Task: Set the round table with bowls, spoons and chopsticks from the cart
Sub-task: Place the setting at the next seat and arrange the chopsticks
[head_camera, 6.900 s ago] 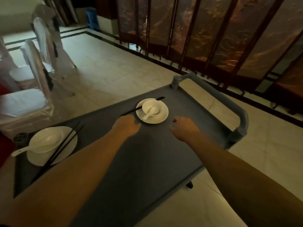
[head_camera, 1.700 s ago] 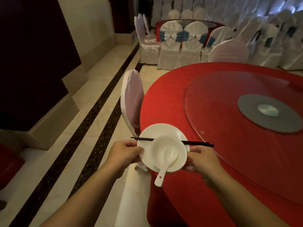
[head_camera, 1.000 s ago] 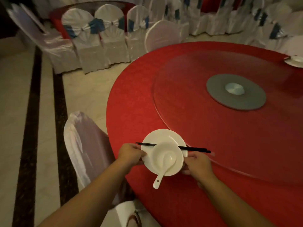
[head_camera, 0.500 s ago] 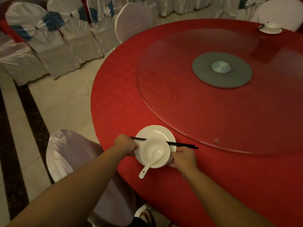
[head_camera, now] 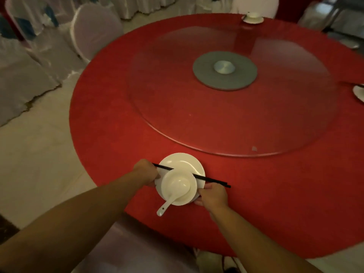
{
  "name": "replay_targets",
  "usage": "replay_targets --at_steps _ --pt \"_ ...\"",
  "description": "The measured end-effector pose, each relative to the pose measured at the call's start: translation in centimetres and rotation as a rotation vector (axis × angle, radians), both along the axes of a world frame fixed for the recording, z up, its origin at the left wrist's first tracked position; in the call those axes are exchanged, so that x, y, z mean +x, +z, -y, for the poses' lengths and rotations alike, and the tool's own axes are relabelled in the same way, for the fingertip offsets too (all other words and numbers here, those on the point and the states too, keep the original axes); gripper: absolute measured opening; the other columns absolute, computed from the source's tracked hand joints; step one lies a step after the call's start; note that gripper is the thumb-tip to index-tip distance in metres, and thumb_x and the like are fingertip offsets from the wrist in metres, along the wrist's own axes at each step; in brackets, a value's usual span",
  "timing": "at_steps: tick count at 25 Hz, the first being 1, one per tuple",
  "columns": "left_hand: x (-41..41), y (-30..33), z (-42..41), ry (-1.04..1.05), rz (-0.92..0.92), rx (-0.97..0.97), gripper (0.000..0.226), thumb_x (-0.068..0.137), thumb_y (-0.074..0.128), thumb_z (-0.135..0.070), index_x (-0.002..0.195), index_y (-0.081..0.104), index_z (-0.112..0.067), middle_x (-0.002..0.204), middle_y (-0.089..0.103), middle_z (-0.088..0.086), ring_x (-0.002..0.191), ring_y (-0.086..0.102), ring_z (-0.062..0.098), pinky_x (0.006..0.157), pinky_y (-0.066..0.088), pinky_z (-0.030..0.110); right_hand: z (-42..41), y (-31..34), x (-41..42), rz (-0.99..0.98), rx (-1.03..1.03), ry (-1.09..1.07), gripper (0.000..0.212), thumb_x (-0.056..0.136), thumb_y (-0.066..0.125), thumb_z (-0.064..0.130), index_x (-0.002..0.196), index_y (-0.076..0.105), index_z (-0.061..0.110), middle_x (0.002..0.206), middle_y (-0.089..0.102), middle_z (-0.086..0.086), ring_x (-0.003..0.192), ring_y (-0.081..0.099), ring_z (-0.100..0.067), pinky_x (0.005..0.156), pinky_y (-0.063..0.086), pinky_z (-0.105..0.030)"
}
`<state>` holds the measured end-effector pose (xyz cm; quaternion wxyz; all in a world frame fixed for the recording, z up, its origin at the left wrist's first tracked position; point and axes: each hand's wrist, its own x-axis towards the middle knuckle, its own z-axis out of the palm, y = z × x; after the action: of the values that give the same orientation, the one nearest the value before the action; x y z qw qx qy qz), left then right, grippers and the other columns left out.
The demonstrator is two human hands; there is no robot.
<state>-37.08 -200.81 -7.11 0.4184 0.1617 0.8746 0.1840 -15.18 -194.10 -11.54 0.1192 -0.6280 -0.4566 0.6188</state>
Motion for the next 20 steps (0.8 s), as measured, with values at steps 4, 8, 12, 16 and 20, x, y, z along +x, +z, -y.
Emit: replay_targets --at_steps 4,8,12,16,20 --pt "-2.5 -0.8 -0.2 -0.216 -0.097 -0.019 0.025 0.079 0.073 -0.004 0.103 0.075 0.004 0.102 0.077 0.02 0.094 0.075 0.031 0.083 0.062 0.042 2.8 -0.8 -1.9 0.008 -0.01 -0.13 0.009 0.084 0.067 -0.008 0.09 0.07 -0.002 0.091 0.075 -0.023 0.075 0.076 -0.035 0.067 0.065 -0.045" --pt "-3.0 -1.7 -0.9 -0.299 -0.144 -0.027 0.018 0.078 0.071 0.0 0.095 0.075 0.006 0.094 0.077 0.023 0.086 0.076 0.033 0.077 0.063 0.041 3.7 -1.5 -2.6 0.026 -0.001 -0.201 0.011 0.085 0.069 -0.007 0.079 0.069 0.003 0.087 0.075 -0.021 0.072 0.075 -0.033 0.055 0.062 -0.034" --pt "-3.2 -1.9 -1.6 -0.392 -0.215 -0.022 0.019 0.082 0.066 -0.005 0.097 0.077 0.001 0.096 0.077 0.019 0.089 0.075 0.032 0.08 0.062 0.041 3.5 -1.4 -2.3 0.024 0.02 -0.178 0.012 0.087 0.072 0.001 0.077 0.07 0.005 0.081 0.074 -0.017 0.065 0.076 -0.03 0.056 0.063 -0.034" --pt "-3.2 -1.2 -1.0 -0.363 -0.263 0.056 0.02 0.088 0.063 -0.02 0.094 0.079 -0.009 0.086 0.077 0.01 0.073 0.07 0.024 0.054 0.048 0.025 2.6 -0.1 -0.7 0.224 0.195 0.085 0.021 0.089 0.07 0.017 0.071 0.073 0.006 0.068 0.075 -0.012 0.055 0.074 -0.026 0.061 0.064 -0.042" --pt "-2.6 -0.4 -0.2 -0.409 -0.165 0.181 0.022 0.081 0.075 -0.04 0.091 0.08 -0.021 0.086 0.077 -0.003 0.08 0.072 0.015 0.063 0.052 0.025 0.5 1.9 0.1 0.474 0.632 0.472 0.011 0.088 0.066 0.022 0.091 0.075 0.017 0.092 0.072 -0.001 0.087 0.066 -0.02 0.076 0.053 -0.033"
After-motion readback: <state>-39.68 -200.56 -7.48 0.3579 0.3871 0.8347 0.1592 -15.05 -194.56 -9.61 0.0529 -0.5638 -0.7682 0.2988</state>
